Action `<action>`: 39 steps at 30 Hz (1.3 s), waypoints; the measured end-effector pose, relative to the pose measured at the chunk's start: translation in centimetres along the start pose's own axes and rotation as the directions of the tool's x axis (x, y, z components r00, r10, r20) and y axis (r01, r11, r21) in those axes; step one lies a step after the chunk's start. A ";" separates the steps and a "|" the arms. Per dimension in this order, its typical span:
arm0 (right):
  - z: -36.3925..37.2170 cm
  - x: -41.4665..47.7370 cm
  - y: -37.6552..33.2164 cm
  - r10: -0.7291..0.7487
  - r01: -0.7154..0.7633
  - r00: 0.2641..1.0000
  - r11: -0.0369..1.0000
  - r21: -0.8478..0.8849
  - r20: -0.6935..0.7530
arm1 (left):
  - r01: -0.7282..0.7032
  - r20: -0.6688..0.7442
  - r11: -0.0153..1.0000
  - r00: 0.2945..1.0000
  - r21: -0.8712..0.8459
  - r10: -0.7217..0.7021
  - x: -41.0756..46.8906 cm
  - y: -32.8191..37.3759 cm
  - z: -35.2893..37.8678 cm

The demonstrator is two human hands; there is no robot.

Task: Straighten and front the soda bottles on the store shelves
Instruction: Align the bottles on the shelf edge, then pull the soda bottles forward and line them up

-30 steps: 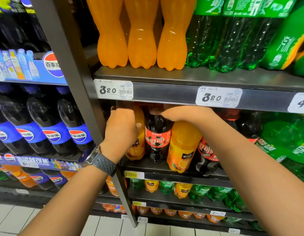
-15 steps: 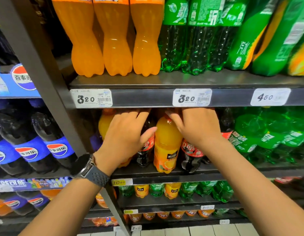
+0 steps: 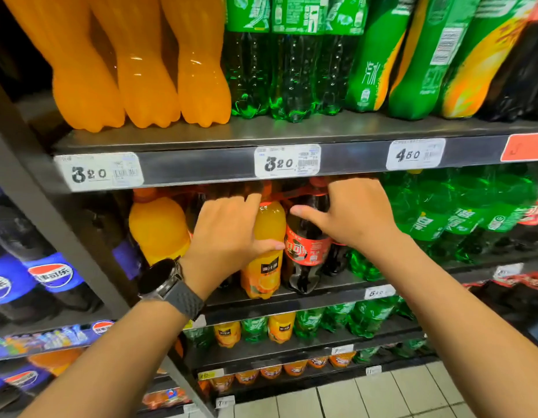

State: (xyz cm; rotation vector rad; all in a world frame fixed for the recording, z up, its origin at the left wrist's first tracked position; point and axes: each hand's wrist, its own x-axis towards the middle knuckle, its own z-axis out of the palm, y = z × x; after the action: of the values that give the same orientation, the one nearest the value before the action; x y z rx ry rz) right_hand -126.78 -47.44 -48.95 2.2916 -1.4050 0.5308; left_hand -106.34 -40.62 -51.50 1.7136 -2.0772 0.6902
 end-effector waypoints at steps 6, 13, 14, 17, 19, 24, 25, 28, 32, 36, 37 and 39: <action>1.3 -0.5 -0.4 -0.058 0.058 0.998 0.996 0.068 -0.009 | 0.041 0.019 0.999 0.999 0.035 -0.041 0.4 0.4 0.6; 2.5 0.5 1.1 -0.146 0.098 0.979 0.950 0.295 0.144 | 0.060 -0.009 0.998 0.998 0.012 -0.060 0.4 0.6 0.8; 2.6 0.5 1.4 -0.162 0.104 0.974 0.940 0.325 0.157 | 0.074 -0.008 0.997 0.997 0.000 -0.074 0.3 0.6 0.8; 2.5 0.6 2.4 -0.216 0.134 0.960 0.911 0.390 0.176 | 0.131 0.041 0.991 0.991 -0.038 -0.129 0.1 0.6 0.9; 2.4 0.6 2.7 -0.250 0.161 0.951 0.904 0.395 0.184 | 0.183 0.118 0.981 0.977 -0.056 -0.176 0.1 0.8 1.0; 2.6 0.9 3.2 -0.249 0.136 0.942 0.897 0.421 0.226 | 0.382 0.294 0.882 0.907 -0.275 -0.301 0.3 1.2 1.0; 2.6 0.9 3.2 -0.247 0.127 0.940 0.894 0.430 0.237 | 0.386 0.288 0.881 0.907 -0.274 -0.308 0.4 1.2 1.0; 2.7 1.1 3.4 -0.265 0.119 0.925 0.883 0.455 0.271 | 0.397 0.299 0.877 0.901 -0.272 -0.315 0.6 1.0 0.8; 2.4 0.7 3.6 -0.258 0.083 0.923 0.857 0.508 0.285 | 0.414 0.333 0.869 0.887 -0.269 -0.320 0.3 1.3 0.4; 1.4 -0.6 4.6 -0.243 0.121 0.956 0.839 0.530 0.167 | 0.358 0.228 0.922 0.919 -0.147 -0.321 0.1 2.7 -0.6; 1.0 -0.9 5.3 -0.240 0.153 0.965 0.844 0.514 0.106 | 0.292 0.166 0.953 0.947 -0.076 -0.277 0.2 3.3 -1.0; 0.2 -1.5 7.1 -0.204 0.173 0.979 0.873 0.456 0.020 | 0.164 0.045 0.986 0.985 0.010 -0.164 0.7 4.6 -1.7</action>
State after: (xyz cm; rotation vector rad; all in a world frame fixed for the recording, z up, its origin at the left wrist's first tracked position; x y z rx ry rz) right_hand -133.81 -49.36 -48.91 2.8026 -1.1552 0.7934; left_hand -111.04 -39.51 -50.38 1.8948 -1.9372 0.6132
